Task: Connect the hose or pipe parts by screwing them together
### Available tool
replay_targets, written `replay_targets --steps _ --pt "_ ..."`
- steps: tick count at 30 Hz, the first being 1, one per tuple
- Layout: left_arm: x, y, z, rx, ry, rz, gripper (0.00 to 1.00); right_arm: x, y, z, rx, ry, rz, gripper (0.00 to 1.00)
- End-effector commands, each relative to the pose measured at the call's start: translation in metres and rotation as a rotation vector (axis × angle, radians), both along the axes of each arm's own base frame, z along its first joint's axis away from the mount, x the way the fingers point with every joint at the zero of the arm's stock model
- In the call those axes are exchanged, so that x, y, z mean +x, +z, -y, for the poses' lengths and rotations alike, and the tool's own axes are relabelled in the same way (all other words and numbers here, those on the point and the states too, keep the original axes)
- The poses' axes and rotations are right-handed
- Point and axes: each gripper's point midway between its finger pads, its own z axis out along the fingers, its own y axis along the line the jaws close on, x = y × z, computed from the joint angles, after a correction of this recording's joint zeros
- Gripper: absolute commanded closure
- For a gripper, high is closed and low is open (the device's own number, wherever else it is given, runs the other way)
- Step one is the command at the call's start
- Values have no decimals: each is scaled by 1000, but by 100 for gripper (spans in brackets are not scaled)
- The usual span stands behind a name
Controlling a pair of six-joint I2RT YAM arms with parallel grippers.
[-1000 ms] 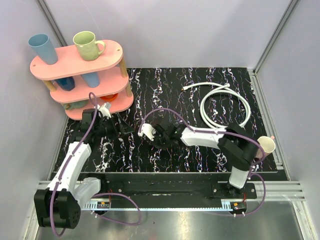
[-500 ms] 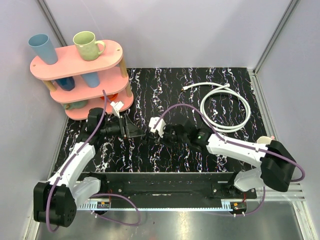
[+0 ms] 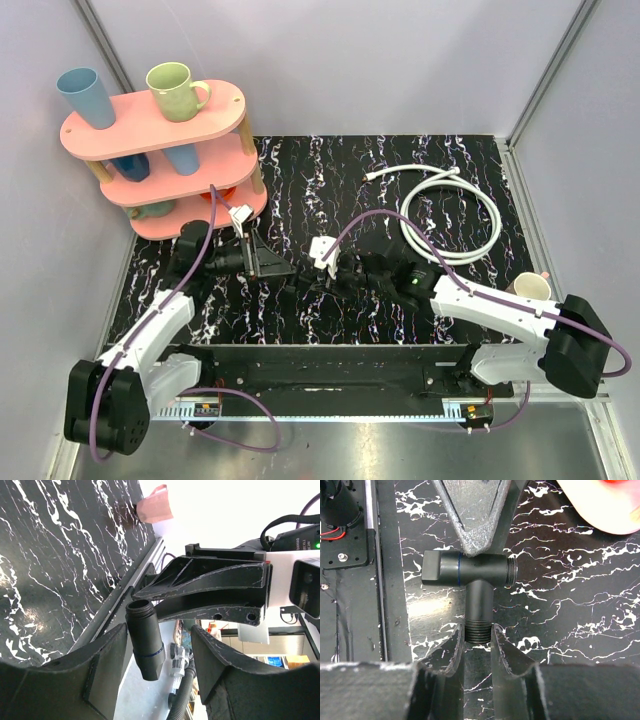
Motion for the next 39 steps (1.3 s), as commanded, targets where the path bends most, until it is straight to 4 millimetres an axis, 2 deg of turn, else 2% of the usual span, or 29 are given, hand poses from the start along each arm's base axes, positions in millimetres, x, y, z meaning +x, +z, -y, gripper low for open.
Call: replay_targets --steps 1,8,14,20,26,33,34,37,38,39 --pt "-8 12 9 -43 -69 22 42 -1 32 -8 101 31 52 100" --pt "-14 -5 11 -4 -107 -42 44 2 36 -10 91 33 68 100" --pt "-13 -7 13 2 -110 -46 47 3 35 -11 73 36 72 100" --pt "-12 -19 13 18 -108 -81 47 -1 35 -13 70 62 53 100" --pt "-11 -22 13 25 -102 -71 49 -4 30 -12 47 68 22 100" --pt "-13 -23 16 24 -114 -83 57 -2 25 -12 25 61 15 100" --pt "-14 -24 16 25 -120 -87 59 -3 26 -13 27 64 16 100" --pt "-18 -25 18 24 -137 -93 77 -1 25 -13 25 63 16 100" --pt "-19 -26 18 25 -140 -96 85 -2 24 -13 22 61 14 100" --pt "-20 -25 18 26 -141 -95 100 0 24 -13 20 53 18 100"
